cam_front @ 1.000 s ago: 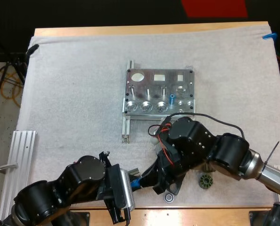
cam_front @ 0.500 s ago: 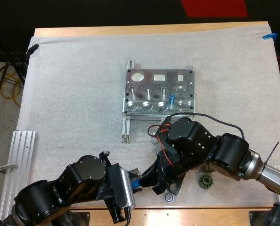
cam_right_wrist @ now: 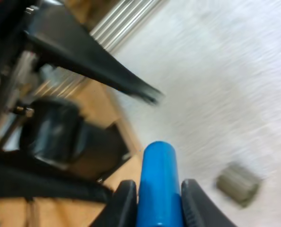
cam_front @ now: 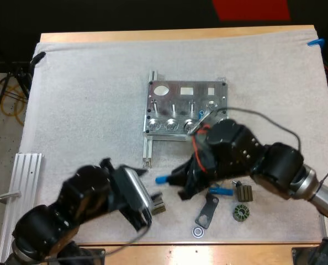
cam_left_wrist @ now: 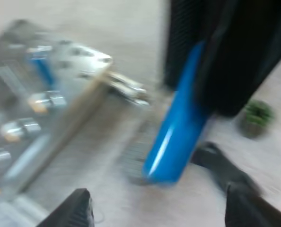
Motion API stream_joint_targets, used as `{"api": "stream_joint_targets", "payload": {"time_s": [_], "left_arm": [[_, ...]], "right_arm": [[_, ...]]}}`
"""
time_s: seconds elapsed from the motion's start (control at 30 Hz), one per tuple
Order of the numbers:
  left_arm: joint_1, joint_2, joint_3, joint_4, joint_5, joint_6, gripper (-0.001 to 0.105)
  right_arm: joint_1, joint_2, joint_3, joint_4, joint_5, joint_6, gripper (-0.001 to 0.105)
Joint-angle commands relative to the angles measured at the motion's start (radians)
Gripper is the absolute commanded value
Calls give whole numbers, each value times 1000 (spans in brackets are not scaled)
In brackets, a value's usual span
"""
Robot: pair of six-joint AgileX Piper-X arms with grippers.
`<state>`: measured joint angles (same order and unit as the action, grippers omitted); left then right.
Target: Load cells from left to right
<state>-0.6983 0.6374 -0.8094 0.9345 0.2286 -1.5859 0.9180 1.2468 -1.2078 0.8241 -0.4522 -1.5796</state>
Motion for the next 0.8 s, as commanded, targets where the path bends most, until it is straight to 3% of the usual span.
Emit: {"api": "stream_joint_targets", "payload": {"time_s": [0.0, 0.17, 0.27, 0.5, 0.77], "left_arm": [[48, -1, -10, -24, -7, -10, 59], [203, -1, -16, -21, 87, -10, 59], [242, -1, -26, -4, 104, -6, 59], [244, -1, -62, 46, 98, 10, 59], [244, -1, -62, 78, 98, 20, 59]], "right_arm": [[-22, -2, -23, 16, 24, -34, 0], [-90, -2, -55, 92, 135, -84, 0], [-125, 3, -70, 121, 208, -93, 0], [-188, 90, -146, 194, 293, -128, 0], [-228, 320, -321, 271, 446, -228, 0]]}}
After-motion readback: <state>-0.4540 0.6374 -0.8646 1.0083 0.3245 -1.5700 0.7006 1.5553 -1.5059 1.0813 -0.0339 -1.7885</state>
